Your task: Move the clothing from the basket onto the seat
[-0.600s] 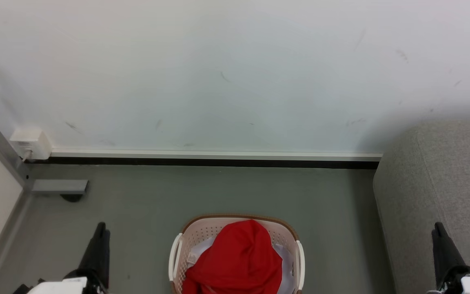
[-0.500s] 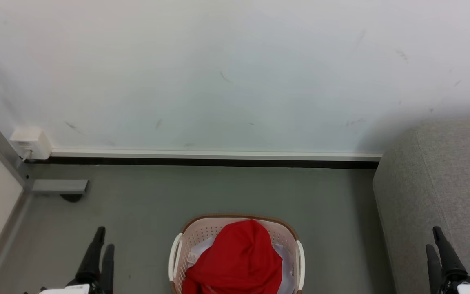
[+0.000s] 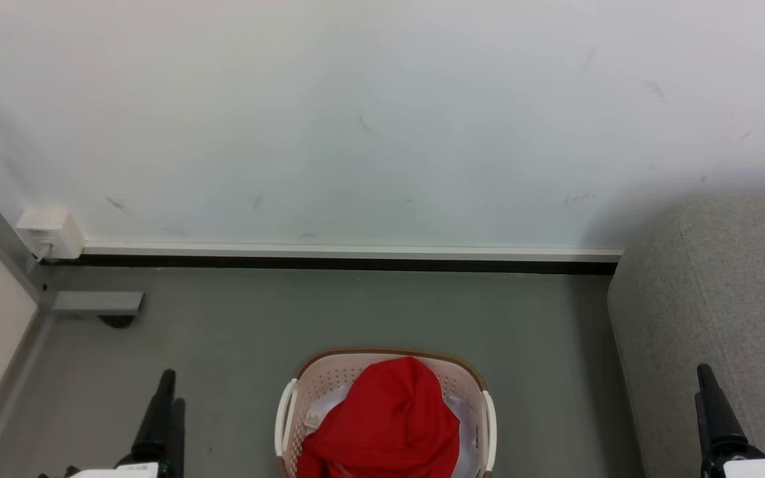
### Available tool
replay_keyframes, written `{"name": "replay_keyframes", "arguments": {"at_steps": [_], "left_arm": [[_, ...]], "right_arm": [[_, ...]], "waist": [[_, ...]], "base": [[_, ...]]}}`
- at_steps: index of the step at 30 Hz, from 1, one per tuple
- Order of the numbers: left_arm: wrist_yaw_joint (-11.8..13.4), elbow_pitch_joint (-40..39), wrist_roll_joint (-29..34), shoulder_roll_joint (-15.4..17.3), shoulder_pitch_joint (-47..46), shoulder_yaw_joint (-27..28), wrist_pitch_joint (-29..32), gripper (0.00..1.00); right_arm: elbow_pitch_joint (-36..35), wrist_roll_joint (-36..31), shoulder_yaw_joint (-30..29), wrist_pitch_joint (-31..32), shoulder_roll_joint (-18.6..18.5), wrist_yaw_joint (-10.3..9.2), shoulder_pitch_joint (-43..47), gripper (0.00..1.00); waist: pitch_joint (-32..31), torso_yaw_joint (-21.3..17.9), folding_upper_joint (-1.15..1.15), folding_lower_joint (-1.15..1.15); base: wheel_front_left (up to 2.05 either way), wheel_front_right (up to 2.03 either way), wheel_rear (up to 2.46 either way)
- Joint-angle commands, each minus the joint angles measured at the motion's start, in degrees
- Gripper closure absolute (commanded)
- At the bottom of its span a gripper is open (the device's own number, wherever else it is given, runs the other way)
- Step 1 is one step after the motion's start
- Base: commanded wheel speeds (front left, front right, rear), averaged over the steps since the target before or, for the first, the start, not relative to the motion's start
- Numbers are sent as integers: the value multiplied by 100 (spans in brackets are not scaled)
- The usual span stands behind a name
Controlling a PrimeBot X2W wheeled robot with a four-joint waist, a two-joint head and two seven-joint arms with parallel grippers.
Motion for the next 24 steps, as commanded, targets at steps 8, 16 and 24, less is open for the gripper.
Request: {"name": "replay_keyframes", "arguments": {"at_steps": [8, 16, 24], "left_arm": [[-24, -241, 1145, 31, -42, -50, -250, 0], [18, -418, 2001, 36, -29, -82, -408, 0], [113, -584, 3062, 41, -11, -155, -579, 0]], "right_arm": [[-292, -1555, 112, -255, -112, -2, -29, 0], [-451, -2646, 191, -413, -133, -3, 2, 0], [-543, -3822, 295, -584, -205, -4, 20, 0]], "waist": [[7, 5, 0, 0], [12, 8, 0, 0], [18, 4, 0, 0]], "base": [[0, 0, 0], [0, 0, 0], [0, 0, 0]]}}
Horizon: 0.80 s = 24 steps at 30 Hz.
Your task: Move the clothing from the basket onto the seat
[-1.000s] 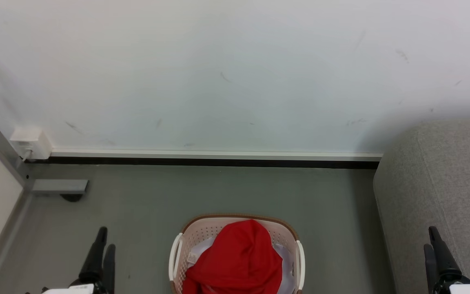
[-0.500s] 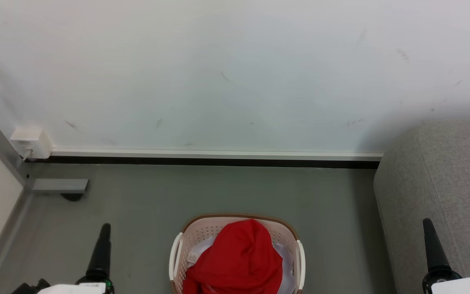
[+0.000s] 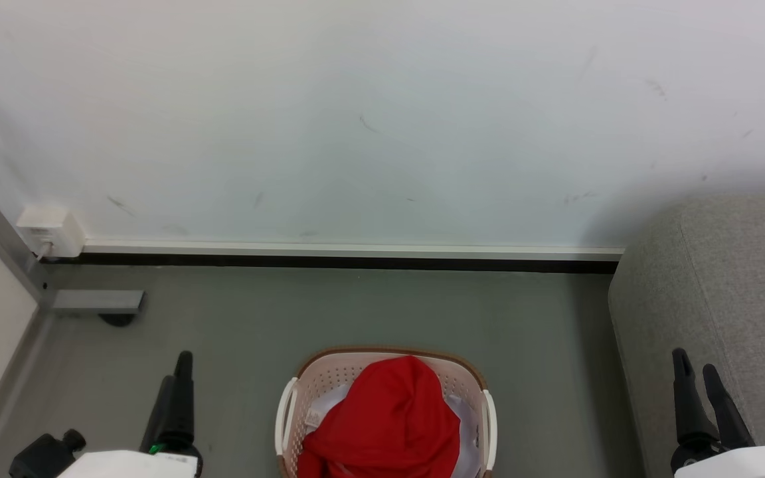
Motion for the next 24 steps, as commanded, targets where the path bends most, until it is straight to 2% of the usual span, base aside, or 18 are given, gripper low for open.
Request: {"name": "replay_keyframes", "arguments": {"at_steps": [1, 11, 24], "left_arm": [[18, -100, 315, 36, -22, -15, -78, 0], [55, -76, 1427, 43, 41, -35, -268, 0], [93, -121, 2689, 54, 137, -54, -488, 0]], "right_arm": [[-111, -301, 14, -79, -61, -4, -28, 0], [-98, -1353, 100, -269, -108, -5, -8, 0], [7, -2314, 73, -491, -123, -6, 40, 0]], "waist": [[0, -2, 0, 0], [4, -3, 0, 0], [19, 6, 0, 0]], "base": [[0, 0, 0], [0, 0, 0], [0, 0, 0]]}}
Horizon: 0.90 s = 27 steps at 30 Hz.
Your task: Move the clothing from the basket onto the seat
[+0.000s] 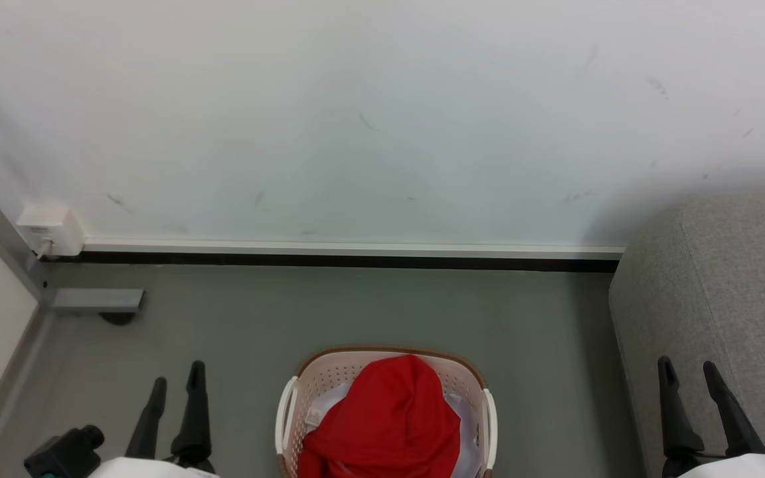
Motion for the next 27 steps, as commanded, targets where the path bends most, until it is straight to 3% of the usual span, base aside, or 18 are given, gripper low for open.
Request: {"name": "replay_keyframes", "arguments": {"at_steps": [1, 27], "left_arm": [[14, -85, 256, 46, 9, 20, -63, 0], [-39, -8, 1844, 147, 164, 7, -425, 0]], "right_arm": [[-24, -219, -19, -70, -65, -6, -14, 0], [138, -1398, -79, -428, 56, -9, 92, 0]], "waist": [[1, 1, 0, 0], [18, 10, 0, 0]], "base": [[0, 0, 0], [0, 0, 0]]}}
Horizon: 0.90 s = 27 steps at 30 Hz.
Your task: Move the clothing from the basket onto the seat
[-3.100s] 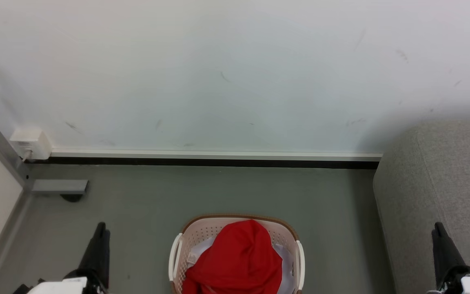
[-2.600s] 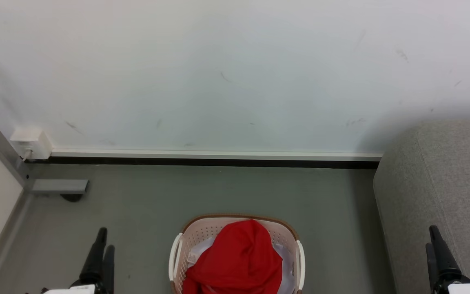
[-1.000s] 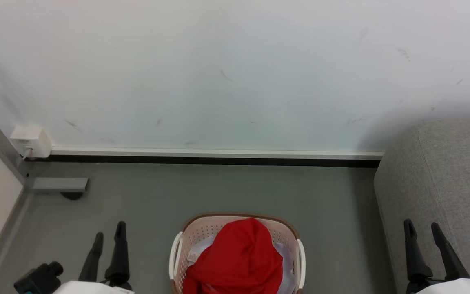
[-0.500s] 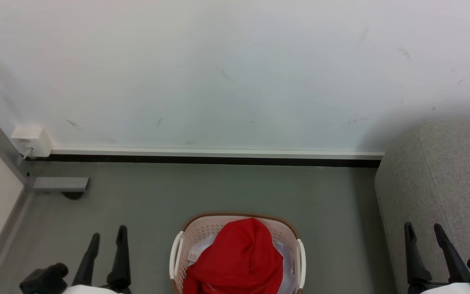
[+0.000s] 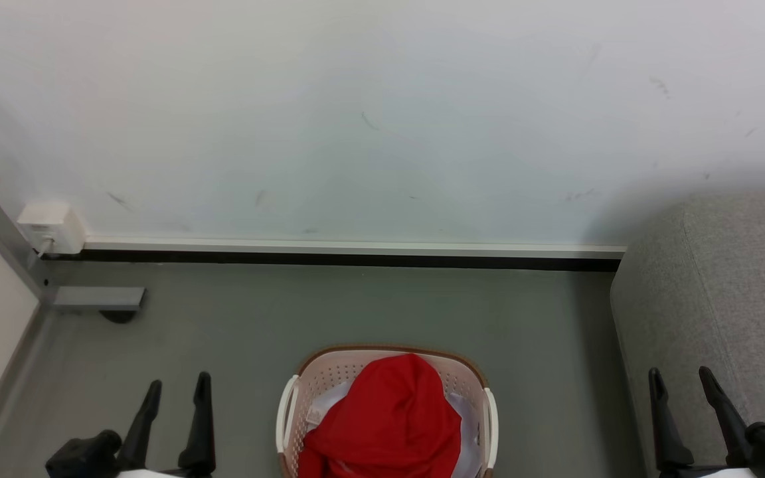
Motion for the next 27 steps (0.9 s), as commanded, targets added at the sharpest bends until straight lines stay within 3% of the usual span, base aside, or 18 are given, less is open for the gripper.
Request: {"name": "replay_keyframes", "arguments": {"at_steps": [1, 27], "left_arm": [[-26, 0, 224, 91, 26, -5, -46, 0], [-164, 116, 1122, 48, 79, 40, -323, 0]], "right_arm": [[-15, -153, 6, -58, -4, -9, 25, 0], [70, -790, -130, -334, 50, -11, 103, 0]], "waist": [[5, -5, 0, 0], [0, -74, 0, 0]], "base": [[0, 0, 0], [0, 0, 0]]}}
